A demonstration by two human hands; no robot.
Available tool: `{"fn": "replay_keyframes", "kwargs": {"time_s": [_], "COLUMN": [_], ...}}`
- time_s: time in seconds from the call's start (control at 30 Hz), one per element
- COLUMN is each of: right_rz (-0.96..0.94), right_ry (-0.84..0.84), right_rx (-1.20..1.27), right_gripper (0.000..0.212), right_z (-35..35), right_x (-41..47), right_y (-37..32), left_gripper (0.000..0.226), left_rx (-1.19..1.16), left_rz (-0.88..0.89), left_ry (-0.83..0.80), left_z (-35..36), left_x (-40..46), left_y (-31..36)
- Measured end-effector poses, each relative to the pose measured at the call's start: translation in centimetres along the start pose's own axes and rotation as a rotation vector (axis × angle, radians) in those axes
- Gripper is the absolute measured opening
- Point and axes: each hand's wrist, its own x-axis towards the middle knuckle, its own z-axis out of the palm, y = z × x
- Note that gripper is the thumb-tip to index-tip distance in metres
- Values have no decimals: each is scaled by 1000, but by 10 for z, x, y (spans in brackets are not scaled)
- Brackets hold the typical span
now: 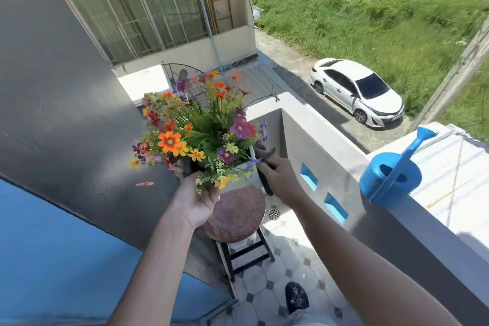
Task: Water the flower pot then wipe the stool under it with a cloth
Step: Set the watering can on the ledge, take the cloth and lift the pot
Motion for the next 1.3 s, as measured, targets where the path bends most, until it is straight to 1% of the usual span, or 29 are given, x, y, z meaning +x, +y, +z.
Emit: {"fn": "replay_keyframes", "kwargs": {"time_s": [0.03, 0.07, 0.1, 0.13, 0.17, 0.2, 0.3, 0.37, 0.4, 0.43, 0.47, 0.5, 0.6, 0.67, 0.73, 0.8, 0.83, 0.9, 1.0, 1.07, 1.13, 1.2, 1.3], "right_rz": [13, 21, 27, 13, 8, 3, -3, -5, -26, -32, -14, 22, 130, 130, 152, 158, 160, 174, 191, 238, 226, 241, 246], "right_ry": [6, 10, 17, 31, 38, 43, 47, 50, 44, 37, 43, 50, 36, 13, -4, -37, -43, -62, -20, -16, -57, -120, -195], "right_rx": [10, 25, 58, 99, 133, 153, 164, 172, 182, 186, 199, 209, 152, 91, 95, 116, 135, 176, 341, 393, 312, 158, -138], "right_gripper": [21, 23, 32, 41, 44, 43, 34, 35, 29, 21, 18, 20, 31, 29, 39, 38, 39, 40, 34, 26, 16, 9, 16], "right_z": [1, 2, 2, 2, 3, 3, 2, -1, -2, -4, -6, -7, -5, 0, 6, 8, 7, 4, -1, -8, -20, -32, -45], "right_x": [-4, -8, -11, -12, -10, -7, 9, 23, 32, 41, 49, 58, 70, 52, 28, 6, -1, -4, 8, 30, 54, 71, 84], "right_y": [0, -6, -9, -11, -14, -17, -26, -33, -36, -38, -40, -37, -23, -25, -25, -26, -27, -28, -49, -60, -67, -73, -75], "left_gripper": [27, 32, 36, 33, 24, 18, 16, 8, 9, 15, 20, 20, 8, 9, 11, 28, 31, 24, 22, 21, 21, 21, 19], "left_rx": [8, 9, 13, 31, 52, 66, 83, 118, 131, 147, 152, 153, 109, 94, 85, 51, 51, 69, 97, 138, 187, 223, 296], "left_rz": [15, 30, 44, 57, 68, 72, 52, 44, 49, 53, 58, 51, -36, -31, -5, 19, 28, 34, 8, -18, -37, -40, -28], "left_ry": [16, 30, 29, 25, 41, 44, 14, -11, -18, -22, -28, -38, -39, -30, -24, -1, 18, 20, -5, -5, -4, -27, -21], "left_z": [-2, -3, -3, -2, -1, 1, 4, 6, 9, 9, 10, 10, 4, 2, 0, -4, -6, -6, -2, -1, 1, -1, -7], "left_x": [1, 2, 3, 2, 2, 1, -4, -11, -17, -21, -26, -28, -24, -18, -15, -10, -9, -9, -12, -14, -19, -23, -26], "left_y": [2, 2, 2, 2, 1, 0, 0, -2, -4, -6, -7, -9, -8, -5, -1, 6, 8, 10, 8, 4, 2, 1, 6]}}
